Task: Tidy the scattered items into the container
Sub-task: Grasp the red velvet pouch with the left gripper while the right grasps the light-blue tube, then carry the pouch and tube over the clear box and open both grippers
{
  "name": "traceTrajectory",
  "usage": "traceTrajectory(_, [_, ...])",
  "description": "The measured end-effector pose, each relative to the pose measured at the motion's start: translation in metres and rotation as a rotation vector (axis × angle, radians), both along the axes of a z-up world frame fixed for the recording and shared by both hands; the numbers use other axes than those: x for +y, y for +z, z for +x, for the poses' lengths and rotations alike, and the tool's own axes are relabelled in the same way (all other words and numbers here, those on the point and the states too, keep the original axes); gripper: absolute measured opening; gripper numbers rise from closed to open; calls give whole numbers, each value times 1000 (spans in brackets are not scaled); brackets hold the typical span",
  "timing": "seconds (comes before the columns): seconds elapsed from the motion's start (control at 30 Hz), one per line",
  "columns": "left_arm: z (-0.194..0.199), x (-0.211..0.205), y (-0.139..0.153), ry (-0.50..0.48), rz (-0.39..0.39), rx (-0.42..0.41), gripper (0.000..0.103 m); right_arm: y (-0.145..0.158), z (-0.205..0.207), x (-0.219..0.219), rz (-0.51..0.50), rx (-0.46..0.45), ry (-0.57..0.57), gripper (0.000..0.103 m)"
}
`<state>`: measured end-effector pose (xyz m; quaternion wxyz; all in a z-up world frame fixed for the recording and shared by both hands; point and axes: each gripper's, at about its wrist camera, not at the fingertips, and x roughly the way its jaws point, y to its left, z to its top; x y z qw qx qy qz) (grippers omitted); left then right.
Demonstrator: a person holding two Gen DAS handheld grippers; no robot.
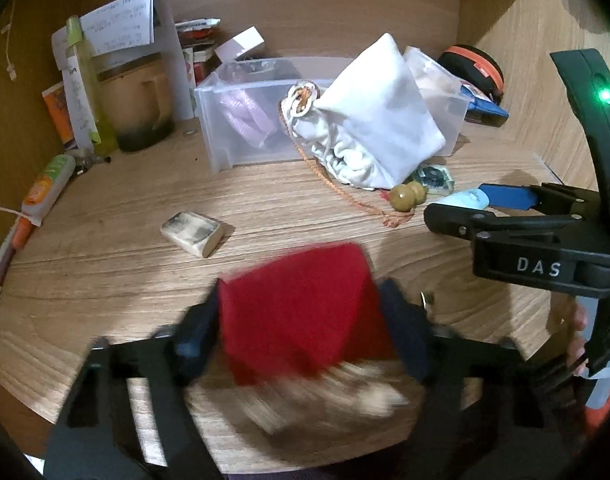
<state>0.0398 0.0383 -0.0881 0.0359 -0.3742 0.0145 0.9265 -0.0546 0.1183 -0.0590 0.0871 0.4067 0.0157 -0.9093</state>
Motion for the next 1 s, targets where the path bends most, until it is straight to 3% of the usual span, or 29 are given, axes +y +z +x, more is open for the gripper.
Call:
traceTrajectory(0.23, [3, -22, 12, 17, 74, -6, 31, 14, 12, 13, -36, 59, -31, 72])
traceTrajectory(0.53, [6, -41, 44, 65, 118, 77, 31, 51, 22, 25, -57, 164, -34, 72])
traceTrajectory(1.0, [-6, -34, 95, 46, 92, 175, 31, 101, 23, 24, -49, 297, -5, 72])
